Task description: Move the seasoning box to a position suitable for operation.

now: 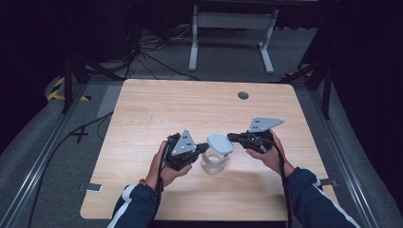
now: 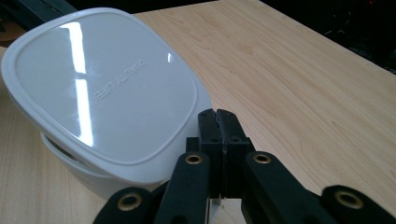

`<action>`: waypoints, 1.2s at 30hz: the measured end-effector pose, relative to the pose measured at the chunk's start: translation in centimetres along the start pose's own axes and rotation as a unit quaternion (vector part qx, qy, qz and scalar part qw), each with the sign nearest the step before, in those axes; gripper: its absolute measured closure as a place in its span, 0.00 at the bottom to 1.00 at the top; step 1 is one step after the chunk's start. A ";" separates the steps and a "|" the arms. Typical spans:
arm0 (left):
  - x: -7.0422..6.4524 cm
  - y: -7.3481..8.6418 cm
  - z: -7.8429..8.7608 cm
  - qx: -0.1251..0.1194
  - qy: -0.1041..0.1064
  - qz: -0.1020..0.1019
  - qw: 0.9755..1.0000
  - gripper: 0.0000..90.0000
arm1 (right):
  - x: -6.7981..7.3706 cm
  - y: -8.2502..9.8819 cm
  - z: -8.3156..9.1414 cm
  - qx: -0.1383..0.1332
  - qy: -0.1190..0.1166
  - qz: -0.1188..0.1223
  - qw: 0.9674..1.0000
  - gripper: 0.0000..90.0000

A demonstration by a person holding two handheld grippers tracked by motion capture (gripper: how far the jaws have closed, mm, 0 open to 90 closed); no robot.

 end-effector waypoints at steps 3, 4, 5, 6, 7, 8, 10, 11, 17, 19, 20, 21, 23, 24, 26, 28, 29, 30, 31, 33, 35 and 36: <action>0.1 -0.2 0.0 -0.005 -0.001 0.003 1.000 0.99 | 0.0 0.0 0.1 0.000 0.000 -0.001 1.000 1.00; 0.3 -0.4 0.1 -0.003 -0.002 -0.007 1.000 0.99 | 0.0 0.0 0.1 0.001 0.000 -0.001 1.000 1.00; 0.2 -0.5 0.1 -0.006 -0.001 0.001 1.000 0.99 | 0.0 0.0 0.1 0.001 0.000 -0.001 1.000 1.00; 0.3 -0.6 0.1 -0.008 -0.002 0.001 1.000 0.99 | 0.0 0.0 0.1 0.000 0.000 0.000 1.000 1.00; 0.4 -0.8 0.1 -0.010 -0.001 0.000 1.000 0.99 | 0.0 0.0 0.1 0.001 0.000 0.001 1.000 1.00; 0.5 -0.9 0.1 -0.010 -0.001 -0.001 1.000 0.99 | 0.0 0.0 0.1 0.001 0.001 0.001 1.000 1.00; 0.6 -1.2 0.0 -0.013 0.000 -0.002 1.000 0.99 | 0.0 0.0 0.2 0.000 0.003 0.002 1.000 1.00; 0.6 -1.4 -0.2 -0.012 -0.001 -0.006 1.000 0.99 | -0.1 0.0 0.3 0.000 0.003 0.000 1.000 1.00; 0.6 -1.9 -1.0 -0.006 0.006 -0.007 1.000 0.98 | -0.1 0.1 0.7 0.002 0.004 0.005 1.000 1.00; 0.7 -2.1 -1.1 -0.005 0.005 -0.010 1.000 0.98 | 0.0 0.2 0.8 0.001 0.003 0.004 1.000 1.00; 0.6 -2.3 -1.2 -0.006 0.009 -0.003 1.000 0.98 | 0.0 0.2 0.9 0.001 0.005 0.005 1.000 1.00; 0.7 -2.5 -1.3 -0.004 0.010 -0.005 1.000 0.98 | 0.0 0.4 1.2 0.004 0.008 0.006 1.000 1.00; 0.8 -2.9 -1.6 0.004 0.012 -0.012 1.000 0.97 | 0.0 0.6 1.5 0.006 0.013 0.007 1.000 1.00; 0.9 -3.0 -1.8 0.005 0.011 -0.013 1.000 0.97 | 0.0 0.7 1.8 0.008 0.015 0.010 1.000 1.00; 0.9 -3.2 -1.9 0.005 0.013 -0.017 1.000 0.97 | 0.0 0.9 2.1 0.009 0.019 0.010 1.000 1.00; 1.1 -3.8 -2.2 0.009 0.013 -0.029 0.999 0.96 | 0.0 1.3 3.2 0.010 0.027 0.008 1.000 1.00; 1.1 -3.8 -2.2 0.009 0.013 -0.029 0.999 0.96 | 0.0 1.3 3.2 0.010 0.027 0.008 1.000 1.00; 1.2 -4.0 -2.3 0.008 0.015 -0.032 0.999 0.96 | 0.0 1.5 3.6 0.011 0.031 0.009 0.999 1.00; 1.2 -4.2 -2.6 0.008 0.020 -0.029 0.999 0.96 | 0.0 1.8 4.0 0.013 0.033 0.007 0.999 1.00; 1.4 -4.5 -2.9 0.010 0.025 -0.034 0.999 0.96 | 0.0 2.4 5.2 0.017 0.044 0.005 0.999 1.00; 1.4 -4.6 -3.2 0.006 0.028 -0.033 0.999 0.96 | 0.0 2.8 6.1 0.020 0.052 0.005 0.998 0.99; 1.4 -4.7 -3.4 0.009 0.030 -0.036 0.999 0.96 | -0.1 3.1 6.5 0.021 0.055 0.004 0.998 0.99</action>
Point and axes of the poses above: each handheld gripper's, and its own axes: z roughly backward along the jaws, y roughly out of its underside, x roughly to its left, the point moved 1 cm from there along -z, roughly forward along the jaws, and after that the axes turned 2 degrees about -z, right-handed, at the moved point
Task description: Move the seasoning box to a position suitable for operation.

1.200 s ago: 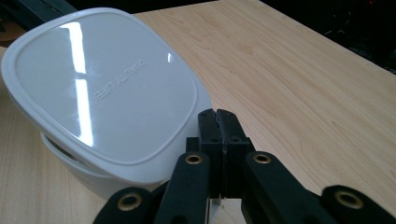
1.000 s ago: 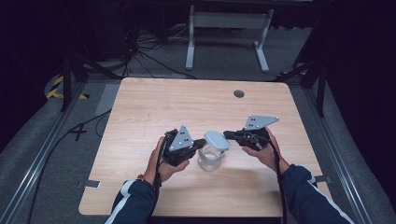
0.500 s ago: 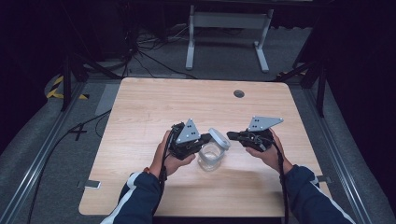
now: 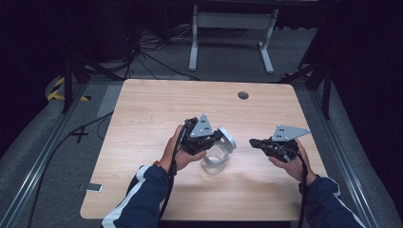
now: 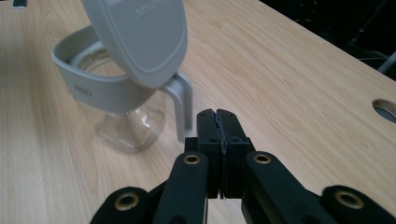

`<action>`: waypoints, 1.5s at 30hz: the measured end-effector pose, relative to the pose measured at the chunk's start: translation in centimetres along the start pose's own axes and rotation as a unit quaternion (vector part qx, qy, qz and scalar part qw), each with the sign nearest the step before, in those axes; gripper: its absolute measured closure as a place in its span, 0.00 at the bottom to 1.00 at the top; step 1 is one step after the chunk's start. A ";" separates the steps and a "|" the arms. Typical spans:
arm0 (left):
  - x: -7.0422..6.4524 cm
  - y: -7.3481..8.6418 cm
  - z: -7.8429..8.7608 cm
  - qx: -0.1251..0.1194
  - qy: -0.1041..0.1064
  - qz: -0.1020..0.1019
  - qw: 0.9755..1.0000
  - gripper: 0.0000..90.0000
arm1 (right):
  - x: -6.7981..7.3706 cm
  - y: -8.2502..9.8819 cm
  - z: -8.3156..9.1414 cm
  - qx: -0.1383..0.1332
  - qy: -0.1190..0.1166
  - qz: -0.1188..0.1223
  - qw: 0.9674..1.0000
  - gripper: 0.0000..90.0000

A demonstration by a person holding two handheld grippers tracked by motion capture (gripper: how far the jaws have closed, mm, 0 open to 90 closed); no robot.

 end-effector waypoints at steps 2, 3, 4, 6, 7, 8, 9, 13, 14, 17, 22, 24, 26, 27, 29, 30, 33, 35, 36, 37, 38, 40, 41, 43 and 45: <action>0.1 -0.1 -0.3 0.003 0.002 -0.004 1.000 0.96 | -0.2 0.6 0.7 0.004 0.005 -0.005 1.000 0.99; 0.1 -0.1 -0.5 0.001 0.005 0.000 1.000 0.96 | -0.2 0.9 0.9 0.007 0.007 -0.007 1.000 0.99; 0.2 -0.2 -0.6 0.001 0.002 -0.005 1.000 0.96 | -0.3 1.3 1.2 0.013 0.009 -0.010 1.000 0.99; 0.3 -0.2 -0.8 0.001 0.007 -0.001 1.000 0.96 | -0.4 2.0 1.7 0.016 0.008 -0.017 1.000 0.98; 0.4 -0.3 -0.9 -0.001 0.005 -0.004 1.000 0.96 | -0.4 2.3 1.8 0.017 0.011 -0.020 1.000 0.97; 0.4 -0.3 -0.9 -0.002 0.006 -0.002 1.000 0.96 | -0.4 2.5 2.1 0.020 0.011 -0.022 1.000 0.97; 0.5 -0.3 -1.0 -0.003 0.008 -0.001 1.000 0.96 | -0.4 2.7 2.3 0.020 0.012 -0.021 1.000 0.97; 0.4 -0.3 -1.0 -0.002 0.009 -0.007 1.000 0.96 | -0.2 3.3 3.0 0.022 0.015 -0.026 0.999 0.98; 0.4 -0.2 -0.9 -0.001 0.008 -0.007 1.000 0.96 | -0.2 3.4 3.1 0.024 0.016 -0.027 0.999 0.98; 0.6 0.0 -0.2 -0.002 0.001 -0.009 1.000 0.95 | -0.2 3.7 3.4 0.027 0.018 -0.027 0.999 0.97; 0.6 0.9 1.7 0.000 -0.017 -0.014 1.000 0.93 | -0.4 4.1 3.9 0.024 0.022 -0.037 0.999 0.96; 0.6 1.7 2.8 0.005 -0.030 -0.016 0.999 0.92 | -0.5 4.4 4.1 0.025 0.025 -0.037 0.999 0.95; 0.7 2.6 3.8 0.007 -0.040 -0.012 0.999 0.90 | -0.6 4.7 4.3 0.026 0.027 -0.042 0.998 0.95; 0.8 3.2 4.3 0.008 -0.046 -0.006 0.999 0.88 | -0.7 4.9 4.5 0.026 0.031 -0.042 0.998 0.94; 0.8 4.7 5.4 0.023 -0.065 -0.009 0.998 0.86 | -0.9 5.3 4.9 0.028 0.032 -0.046 0.998 0.94; 0.8 4.7 5.4 0.023 -0.065 -0.009 0.998 0.86 | -0.9 5.3 4.9 0.028 0.032 -0.046 0.998 0.94; 0.8 6.5 6.7 0.035 -0.075 -0.004 0.997 0.85 | -1.1 5.8 5.4 0.030 0.039 -0.050 0.998 0.93; 0.7 7.4 7.4 0.040 -0.078 -0.003 0.996 0.85 | -1.2 6.3 5.8 0.032 0.043 -0.053 0.997 0.92; 0.7 7.8 7.6 0.046 -0.080 -0.006 0.996 0.85 | -1.2 6.5 5.9 0.033 0.045 -0.054 0.997 0.91; 0.7 8.3 7.9 0.052 -0.085 -0.008 0.995 0.85 | -1.2 6.6 6.0 0.036 0.046 -0.054 0.997 0.90; 0.6 8.8 8.2 0.057 -0.087 -0.006 0.995 0.84 | -1.2 6.8 6.1 0.038 0.050 -0.052 0.997 0.88; 0.7 9.6 8.5 0.072 -0.087 -0.005 0.994 0.83 | -1.2 7.1 6.3 0.040 0.052 -0.056 0.996 0.84; 0.8 10.3 8.6 0.083 -0.090 0.000 0.992 0.82 | -1.2 7.2 6.4 0.042 0.053 -0.055 0.996 0.82; 0.9 11.3 8.8 0.101 -0.096 0.002 0.990 0.80 | -1.0 7.6 6.6 0.048 0.059 -0.054 0.996 0.78; 1.0 12.5 9.0 0.125 -0.099 0.015 0.987 0.75 | -0.7 8.1 6.8 0.057 0.066 -0.050 0.995 0.73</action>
Point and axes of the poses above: each handheld gripper's, and its own axes: z roughly backward along the jaws, y roughly out of its underside, x roughly to its left, the point moved 1 cm from there along -z, roughly forward along the jaws, and after that the axes turned 2 degrees about -z, right-handed, at the moved point
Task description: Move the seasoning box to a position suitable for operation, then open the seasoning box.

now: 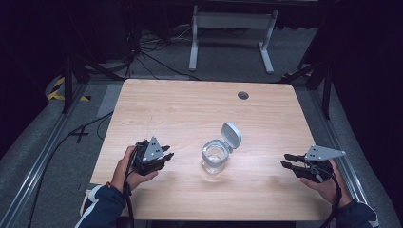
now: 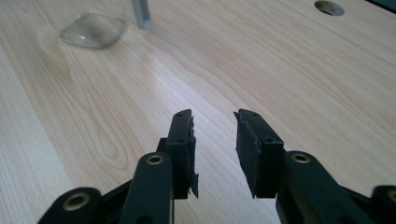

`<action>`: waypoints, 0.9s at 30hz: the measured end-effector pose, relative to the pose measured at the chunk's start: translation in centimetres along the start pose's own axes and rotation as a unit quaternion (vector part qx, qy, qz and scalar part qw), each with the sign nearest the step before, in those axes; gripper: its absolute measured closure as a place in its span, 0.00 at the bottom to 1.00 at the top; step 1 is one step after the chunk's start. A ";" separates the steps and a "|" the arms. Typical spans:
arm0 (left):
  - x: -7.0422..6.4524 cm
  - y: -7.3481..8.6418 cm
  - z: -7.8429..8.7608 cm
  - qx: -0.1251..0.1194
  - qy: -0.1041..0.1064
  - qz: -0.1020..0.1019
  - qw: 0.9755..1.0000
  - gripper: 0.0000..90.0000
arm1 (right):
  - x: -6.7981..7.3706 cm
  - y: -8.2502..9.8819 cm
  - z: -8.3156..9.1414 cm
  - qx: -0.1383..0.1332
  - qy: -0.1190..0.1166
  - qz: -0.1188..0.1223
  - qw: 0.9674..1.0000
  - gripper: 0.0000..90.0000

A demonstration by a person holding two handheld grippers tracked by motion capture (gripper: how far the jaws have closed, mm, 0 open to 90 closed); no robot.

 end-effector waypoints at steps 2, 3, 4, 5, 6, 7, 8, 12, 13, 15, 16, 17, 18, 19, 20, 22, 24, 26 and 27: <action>0.1 0.4 -0.1 0.011 0.004 0.007 1.000 0.72 | 0.0 0.1 0.0 0.002 0.004 0.003 1.000 0.71; 0.1 0.8 -0.1 0.020 0.000 0.011 1.000 0.68 | 0.0 0.3 0.2 0.006 0.008 0.003 1.000 0.69; 0.1 1.1 -0.1 0.023 -0.003 0.014 1.000 0.64 | 0.0 0.5 0.3 0.009 0.013 0.002 1.000 0.66; 0.1 1.4 -0.1 0.032 -0.005 0.014 0.999 0.62 | 0.0 0.7 0.4 0.010 0.019 0.002 1.000 0.64; 0.1 1.8 -0.1 0.037 -0.007 0.016 0.999 0.60 | 0.0 0.9 0.5 0.014 0.022 0.001 1.000 0.62; 0.2 2.1 0.0 0.047 -0.009 0.015 0.999 0.57 | -0.1 1.2 0.6 0.018 0.026 0.003 0.999 0.60; 0.2 2.4 -0.1 0.053 -0.007 0.019 0.998 0.54 | -0.1 1.4 0.7 0.023 0.033 0.003 0.999 0.58; 0.4 3.9 -0.1 0.046 0.009 0.038 0.998 0.48 | -0.4 2.8 1.0 0.040 0.048 0.003 0.998 0.54; 0.6 4.1 -0.1 0.048 0.011 0.040 0.998 0.45 | -0.5 3.3 1.0 0.044 0.052 0.002 0.998 0.52; 0.8 4.7 -0.1 0.050 0.011 0.050 0.997 0.43 | -0.7 4.0 1.1 0.049 0.057 -0.004 0.997 0.50; 0.9 5.0 0.0 0.052 0.009 0.053 0.997 0.42 | -0.8 4.3 1.2 0.053 0.062 -0.005 0.997 0.48; 1.1 5.3 0.0 0.054 0.008 0.054 0.997 0.40 | -1.0 4.8 1.3 0.055 0.067 -0.009 0.996 0.48; 1.3 5.5 0.1 0.054 0.007 0.059 0.997 0.38 | -1.2 5.1 1.4 0.056 0.070 -0.014 0.996 0.46; 1.5 5.8 0.2 0.052 0.005 0.068 0.996 0.37 | -1.3 5.4 1.5 0.056 0.073 -0.018 0.996 0.45; 1.6 6.1 0.3 0.052 0.006 0.073 0.996 0.36 | -1.5 5.8 1.7 0.058 0.079 -0.023 0.995 0.44; 1.8 6.6 0.4 0.055 0.006 0.074 0.996 0.34 | -1.7 6.3 1.9 0.056 0.087 -0.032 0.994 0.41; 2.0 7.2 0.5 0.062 0.005 0.078 0.995 0.33 | -2.0 6.9 2.2 0.052 0.090 -0.045 0.994 0.41; 2.2 7.7 0.6 0.062 0.003 0.086 0.994 0.30 | -2.3 7.5 2.5 0.052 0.094 -0.059 0.992 0.39; 2.3 7.9 0.7 0.060 0.002 0.088 0.994 0.30 | -2.4 7.8 2.6 0.047 0.094 -0.068 0.992 0.39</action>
Point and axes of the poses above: each handheld gripper's, and its own axes: z roughly backward along the jaws, y roughly out of its underside, x roughly to its left, the point moved 1 cm from there along -z, roughly forward along the jaws, and after that the axes turned 2 degrees about -z, right-handed, at the moved point
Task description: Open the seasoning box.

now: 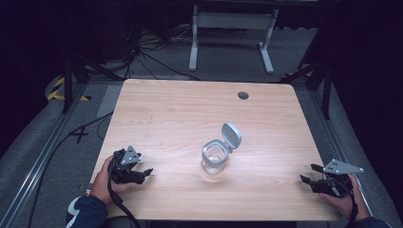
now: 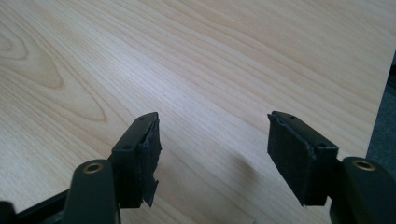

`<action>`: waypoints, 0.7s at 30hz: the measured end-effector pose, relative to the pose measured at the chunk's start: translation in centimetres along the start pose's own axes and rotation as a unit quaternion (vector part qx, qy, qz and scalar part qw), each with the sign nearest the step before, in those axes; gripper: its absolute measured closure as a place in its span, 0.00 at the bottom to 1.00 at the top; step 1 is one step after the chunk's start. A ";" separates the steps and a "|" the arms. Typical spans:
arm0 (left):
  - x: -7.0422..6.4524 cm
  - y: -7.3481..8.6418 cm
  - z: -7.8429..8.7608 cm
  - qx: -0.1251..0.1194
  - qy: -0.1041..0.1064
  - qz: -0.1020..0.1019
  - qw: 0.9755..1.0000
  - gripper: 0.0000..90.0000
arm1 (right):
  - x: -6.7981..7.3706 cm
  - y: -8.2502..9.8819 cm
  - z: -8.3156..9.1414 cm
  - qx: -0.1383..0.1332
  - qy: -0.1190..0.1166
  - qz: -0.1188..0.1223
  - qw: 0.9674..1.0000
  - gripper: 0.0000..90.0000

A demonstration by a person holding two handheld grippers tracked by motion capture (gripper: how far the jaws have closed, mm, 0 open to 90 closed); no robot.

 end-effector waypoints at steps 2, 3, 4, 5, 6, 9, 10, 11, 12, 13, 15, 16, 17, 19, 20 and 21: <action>0.2 0.3 0.1 0.004 0.006 0.003 1.000 0.29 | -0.3 0.5 0.1 0.002 0.000 -0.008 1.000 0.38; 0.2 0.6 0.0 0.004 0.006 0.011 1.000 0.28 | -0.3 0.6 0.1 0.003 -0.001 -0.015 1.000 0.37; 0.4 0.8 0.0 0.007 0.011 0.015 1.000 0.28 | -0.4 0.8 0.1 0.002 -0.003 -0.022 1.000 0.37; 0.5 1.0 -0.1 0.004 0.013 0.017 1.000 0.27 | -0.5 1.1 0.1 0.002 -0.003 -0.027 1.000 0.37; 0.6 1.3 -0.1 0.008 0.017 0.022 1.000 0.27 | -0.5 1.2 0.1 0.002 -0.001 -0.027 1.000 0.37; 0.7 1.8 -0.2 0.001 0.024 0.043 0.999 0.26 | -0.6 1.4 0.0 0.001 -0.009 -0.034 0.999 0.35; 0.8 1.9 -0.2 -0.005 0.026 0.047 0.999 0.25 | -0.6 1.5 -0.1 -0.001 -0.016 -0.040 0.999 0.35; 0.8 2.1 -0.2 -0.010 0.027 0.053 0.998 0.25 | -0.7 1.6 -0.1 -0.004 -0.017 -0.042 0.999 0.34; 0.8 2.2 -0.1 -0.014 0.028 0.056 0.998 0.25 | -0.7 1.7 -0.1 -0.006 -0.017 -0.046 0.999 0.33; 1.0 2.3 0.0 -0.014 0.028 0.052 0.998 0.24 | -0.8 1.7 -0.1 -0.007 -0.020 -0.049 0.999 0.33; 1.0 2.5 0.0 -0.022 0.029 0.066 0.997 0.22 | -0.9 1.8 -0.1 -0.009 -0.021 -0.054 0.998 0.32; 1.0 2.5 0.0 -0.022 0.027 0.068 0.997 0.21 | -0.8 1.8 -0.2 -0.010 -0.020 -0.053 0.998 0.32; 0.9 2.5 -0.1 -0.024 0.022 0.069 0.997 0.21 | -0.8 1.8 -0.2 -0.010 -0.020 -0.052 0.998 0.31; 0.9 2.5 -0.1 -0.026 0.023 0.070 0.997 0.20 | -0.8 1.8 -0.2 -0.008 -0.022 -0.050 0.998 0.30; 0.9 2.5 -0.1 -0.025 0.022 0.072 0.997 0.19 | -0.8 1.7 -0.3 -0.009 -0.023 -0.051 0.998 0.30; 0.9 2.5 -0.1 -0.024 0.019 0.071 0.997 0.19 | -0.8 1.7 -0.3 -0.007 -0.023 -0.050 0.998 0.30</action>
Point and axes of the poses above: each handheld gripper's, and its own axes: z roughly backward along the jaws, y roughly out of its underside, x roughly to its left, the point moved 1 cm from there along -z, roughly forward along the jaws, and after that the axes turned 2 degrees about -z, right-handed, at the moved point
